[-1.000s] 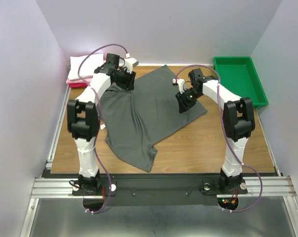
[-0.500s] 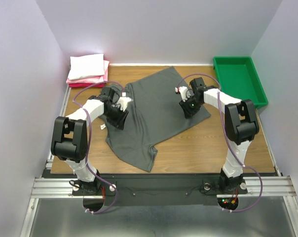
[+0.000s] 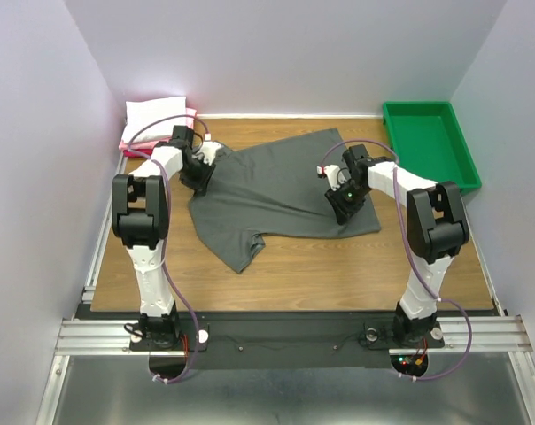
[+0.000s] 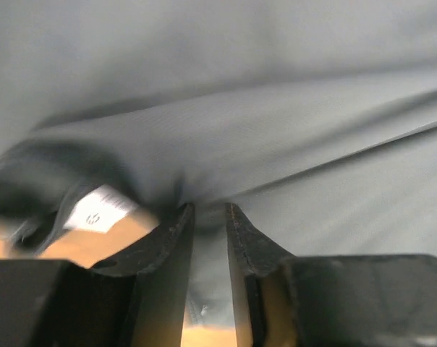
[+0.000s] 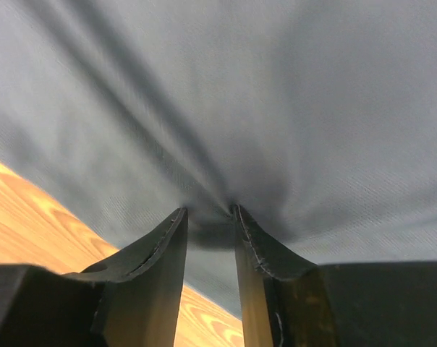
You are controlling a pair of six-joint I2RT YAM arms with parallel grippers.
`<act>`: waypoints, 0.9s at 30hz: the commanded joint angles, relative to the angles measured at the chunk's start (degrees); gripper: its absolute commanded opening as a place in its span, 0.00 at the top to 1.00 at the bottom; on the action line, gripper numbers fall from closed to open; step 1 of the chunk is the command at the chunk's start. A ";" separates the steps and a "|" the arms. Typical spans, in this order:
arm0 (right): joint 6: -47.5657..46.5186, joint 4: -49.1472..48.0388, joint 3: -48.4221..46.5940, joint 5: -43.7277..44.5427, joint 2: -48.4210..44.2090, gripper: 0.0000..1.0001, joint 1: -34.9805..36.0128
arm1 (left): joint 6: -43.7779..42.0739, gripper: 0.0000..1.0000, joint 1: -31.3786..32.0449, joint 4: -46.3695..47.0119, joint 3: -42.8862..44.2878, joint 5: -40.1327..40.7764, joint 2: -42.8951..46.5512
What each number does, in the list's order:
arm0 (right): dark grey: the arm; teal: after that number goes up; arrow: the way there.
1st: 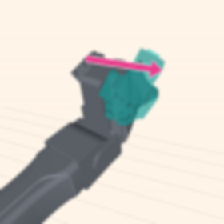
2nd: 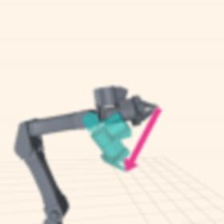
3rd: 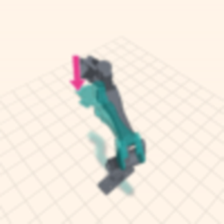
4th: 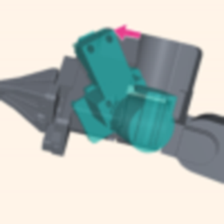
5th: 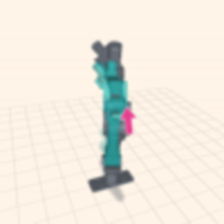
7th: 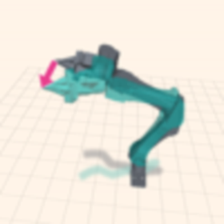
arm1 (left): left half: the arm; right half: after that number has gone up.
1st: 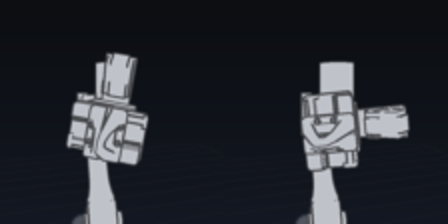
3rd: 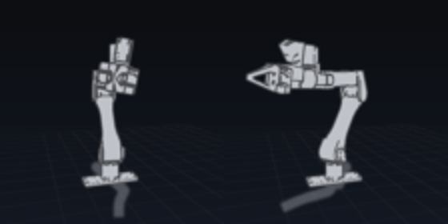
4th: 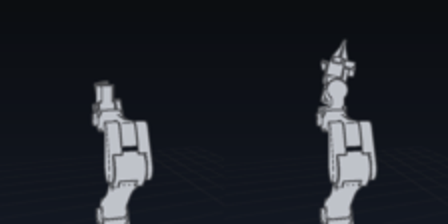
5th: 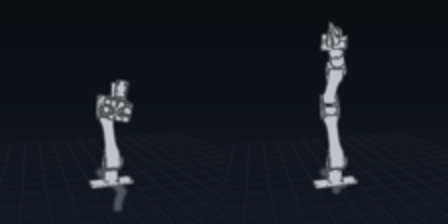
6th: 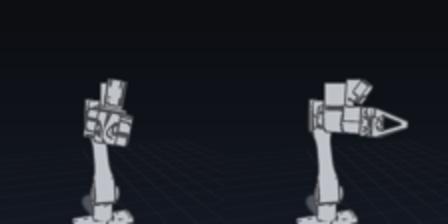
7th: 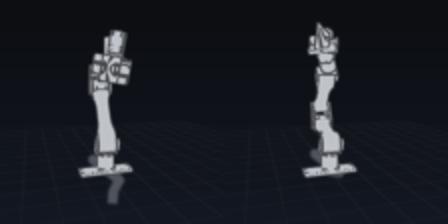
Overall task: Fold and stack the t-shirts
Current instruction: Flatten the tshirt out
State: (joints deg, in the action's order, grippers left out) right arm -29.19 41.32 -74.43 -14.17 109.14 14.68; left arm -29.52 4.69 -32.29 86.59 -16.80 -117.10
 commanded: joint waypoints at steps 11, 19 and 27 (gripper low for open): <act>4.93 8.42 -8.01 -8.07 1.43 0.58 0.26 | -13.81 0.55 7.77 -9.37 -15.78 -13.52 27.43; 5.02 8.69 -7.92 -1.04 0.02 0.58 -1.13 | -7.49 0.58 25.00 -0.93 -28.92 -6.06 32.90; 2.39 8.60 -8.01 2.83 1.60 0.59 -5.45 | -7.65 0.60 31.87 2.85 -35.16 1.94 27.20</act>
State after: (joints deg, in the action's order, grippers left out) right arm -25.10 49.21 -80.93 -14.26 112.05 10.87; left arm -37.01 35.51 -31.70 53.93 -19.38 -87.77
